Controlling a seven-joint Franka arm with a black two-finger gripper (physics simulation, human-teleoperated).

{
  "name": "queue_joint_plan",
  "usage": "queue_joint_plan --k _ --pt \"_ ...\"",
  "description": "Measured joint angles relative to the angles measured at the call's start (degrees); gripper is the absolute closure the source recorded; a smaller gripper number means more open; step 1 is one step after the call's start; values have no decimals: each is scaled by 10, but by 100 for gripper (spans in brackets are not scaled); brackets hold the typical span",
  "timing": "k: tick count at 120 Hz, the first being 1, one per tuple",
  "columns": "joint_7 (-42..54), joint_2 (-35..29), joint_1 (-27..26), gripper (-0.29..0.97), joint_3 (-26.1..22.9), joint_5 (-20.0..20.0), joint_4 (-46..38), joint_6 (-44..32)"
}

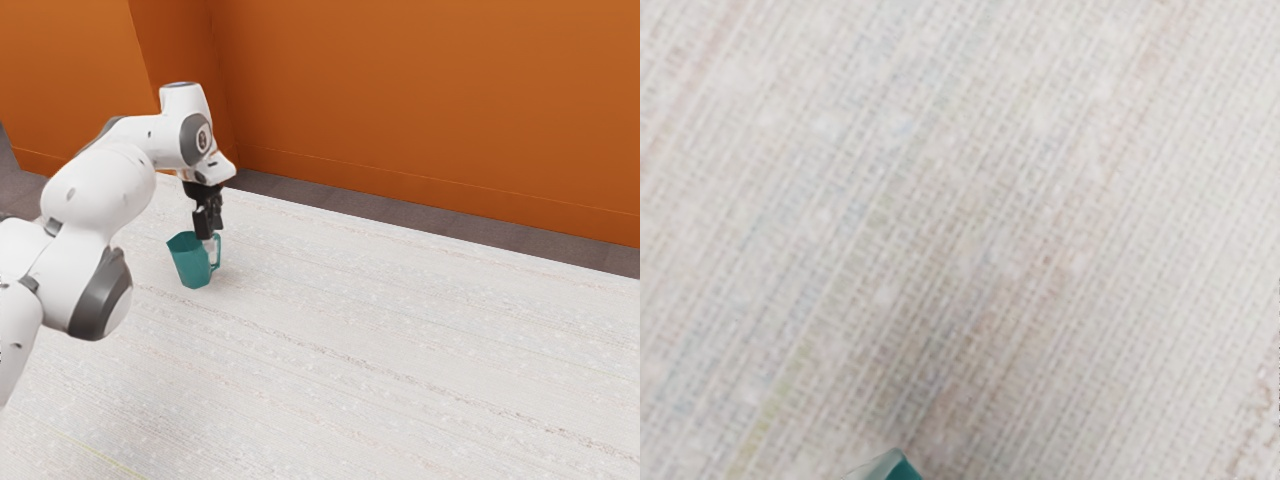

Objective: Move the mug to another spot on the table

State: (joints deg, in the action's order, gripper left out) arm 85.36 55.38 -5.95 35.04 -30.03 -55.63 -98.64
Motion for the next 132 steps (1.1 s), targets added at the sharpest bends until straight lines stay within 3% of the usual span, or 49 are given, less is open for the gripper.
queue_joint_plan --k 36,99,132 --pt "-69 9 0 0 10 4 11 24" --pt "-249 61 1 0 37 4 72 -8" --pt "-267 69 1 0 44 0 57 -35"
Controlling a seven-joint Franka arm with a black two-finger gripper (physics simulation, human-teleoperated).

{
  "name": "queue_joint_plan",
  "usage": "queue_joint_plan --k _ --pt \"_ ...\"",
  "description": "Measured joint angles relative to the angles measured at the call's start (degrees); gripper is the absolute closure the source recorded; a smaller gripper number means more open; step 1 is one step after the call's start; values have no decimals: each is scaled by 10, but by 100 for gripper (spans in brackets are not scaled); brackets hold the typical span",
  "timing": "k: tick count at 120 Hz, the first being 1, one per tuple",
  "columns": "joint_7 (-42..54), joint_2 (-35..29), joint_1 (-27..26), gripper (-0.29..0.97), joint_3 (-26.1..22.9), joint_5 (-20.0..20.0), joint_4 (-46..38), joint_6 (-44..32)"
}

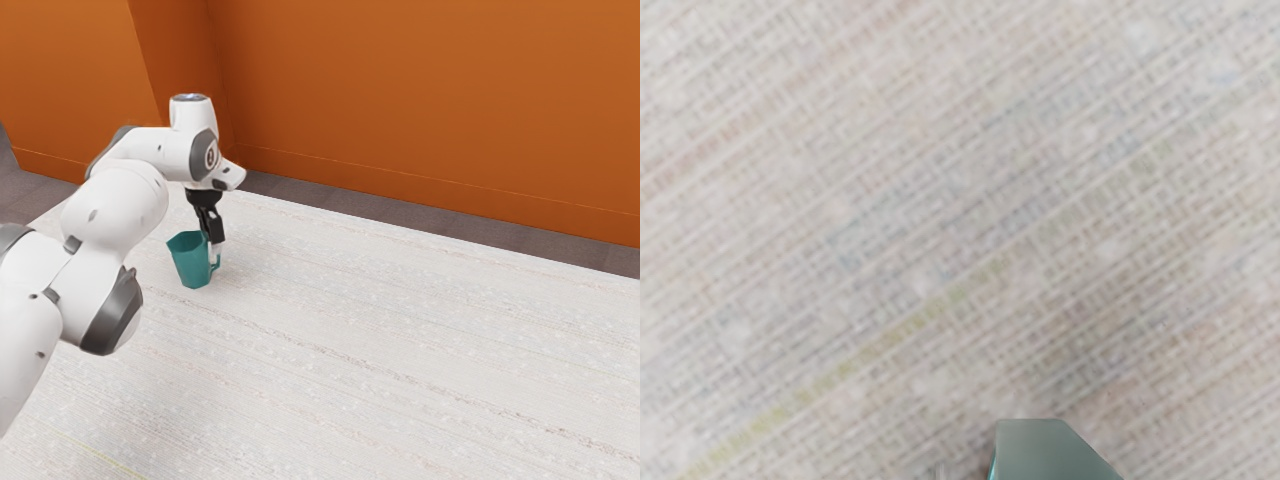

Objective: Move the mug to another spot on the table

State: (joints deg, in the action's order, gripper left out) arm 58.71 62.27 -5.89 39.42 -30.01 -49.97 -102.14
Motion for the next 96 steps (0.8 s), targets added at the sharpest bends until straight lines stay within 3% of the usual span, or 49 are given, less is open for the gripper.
queue_joint_plan --k 38,60,96 --pt "1 1 0 1 -2 -13 -25 -26" --pt "1 1 0 43 0 -24 -27 -33" --pt "0 0 -1 60 4 -26 -20 -39"
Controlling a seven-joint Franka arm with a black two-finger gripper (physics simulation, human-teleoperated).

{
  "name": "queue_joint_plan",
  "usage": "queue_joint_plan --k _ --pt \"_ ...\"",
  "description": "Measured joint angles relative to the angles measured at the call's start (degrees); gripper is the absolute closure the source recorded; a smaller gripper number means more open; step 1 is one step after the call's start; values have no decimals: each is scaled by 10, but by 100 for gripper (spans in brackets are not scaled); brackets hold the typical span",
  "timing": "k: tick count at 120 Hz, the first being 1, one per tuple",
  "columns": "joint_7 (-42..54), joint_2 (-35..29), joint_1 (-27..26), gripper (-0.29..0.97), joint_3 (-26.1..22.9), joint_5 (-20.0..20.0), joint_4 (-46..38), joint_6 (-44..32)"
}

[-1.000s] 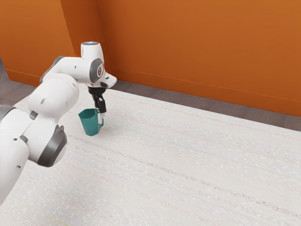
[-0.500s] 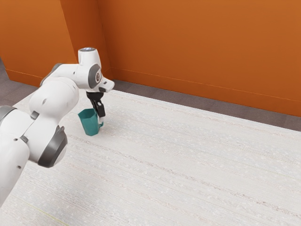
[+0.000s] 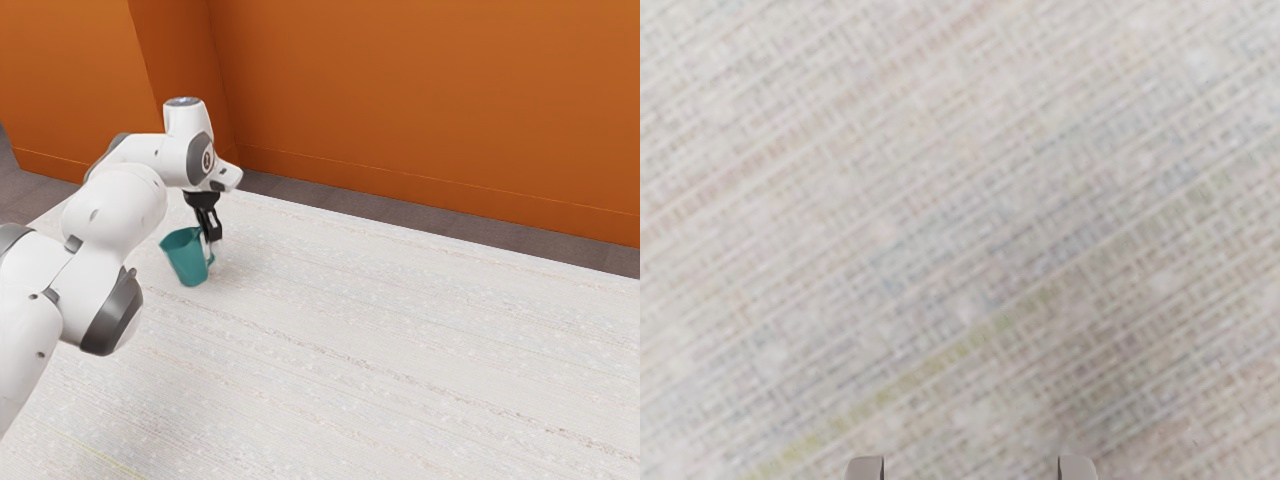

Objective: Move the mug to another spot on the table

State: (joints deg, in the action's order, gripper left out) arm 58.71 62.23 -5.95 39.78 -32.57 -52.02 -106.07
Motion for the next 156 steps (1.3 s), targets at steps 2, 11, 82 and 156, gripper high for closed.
queue_joint_plan --k 2,11,82,156 --pt "0 0 0 61 0 0 1 0" --pt "0 -1 0 64 1 1 3 1" --pt "-4 -118 -111 71 2 27 -146 9" --pt "-26 -270 -234 70 -35 115 -372 -46"
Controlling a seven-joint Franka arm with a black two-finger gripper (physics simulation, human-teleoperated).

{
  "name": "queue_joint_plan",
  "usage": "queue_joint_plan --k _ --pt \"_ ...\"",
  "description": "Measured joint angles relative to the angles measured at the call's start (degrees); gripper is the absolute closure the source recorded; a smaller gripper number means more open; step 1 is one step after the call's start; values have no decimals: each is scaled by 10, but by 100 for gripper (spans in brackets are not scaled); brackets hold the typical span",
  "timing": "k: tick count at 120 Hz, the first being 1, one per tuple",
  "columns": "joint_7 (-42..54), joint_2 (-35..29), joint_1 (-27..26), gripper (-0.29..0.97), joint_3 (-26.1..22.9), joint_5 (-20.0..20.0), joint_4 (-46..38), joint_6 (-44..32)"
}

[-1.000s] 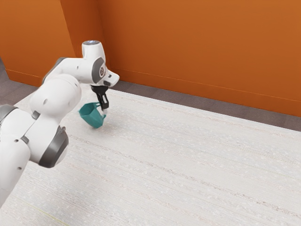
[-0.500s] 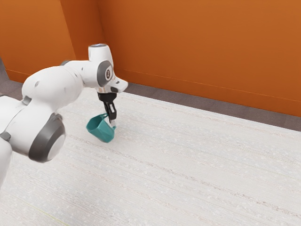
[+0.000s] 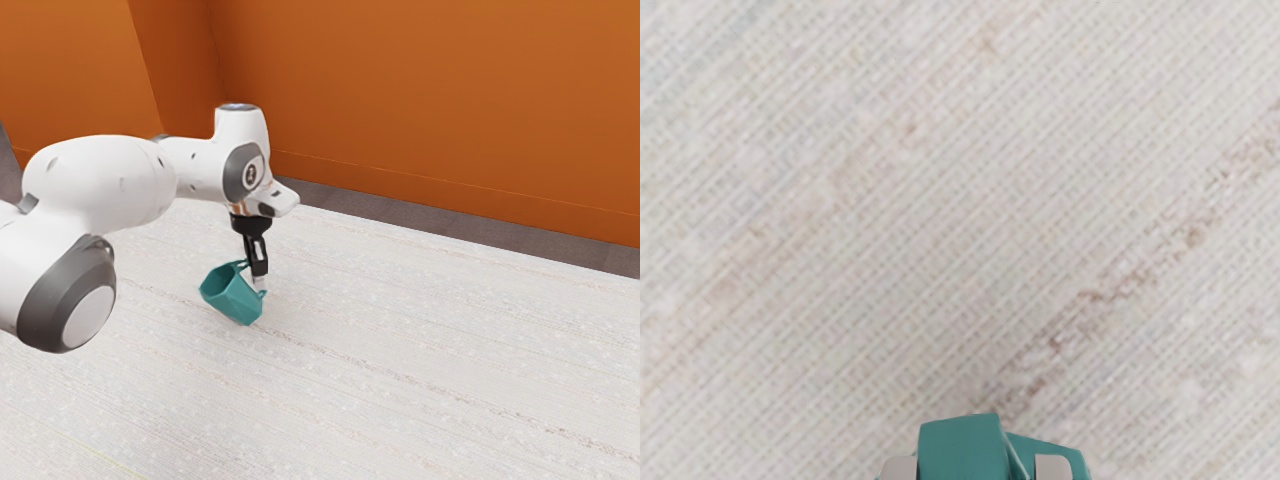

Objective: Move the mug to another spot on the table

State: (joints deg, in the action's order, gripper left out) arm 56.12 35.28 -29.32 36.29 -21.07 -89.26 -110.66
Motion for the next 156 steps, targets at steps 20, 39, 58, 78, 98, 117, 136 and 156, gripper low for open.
queue_joint_plan --k 20,39,58,78,98,117,136,156 --pt "-13 0 -9 70 -6 6 -6 -1" --pt "-23 8 -9 70 -8 8 -12 -4" --pt "-31 28 -9 71 -10 7 -12 -9" --pt "-38 36 -9 56 -16 3 -10 -13" --pt "-41 36 -9 26 -17 1 -9 -13" --pt "-43 36 -13 12 -19 0 -7 -14" --pt "-44 36 -19 6 -29 -1 13 -21" --pt "-45 36 -21 3 -31 -1 18 -24"
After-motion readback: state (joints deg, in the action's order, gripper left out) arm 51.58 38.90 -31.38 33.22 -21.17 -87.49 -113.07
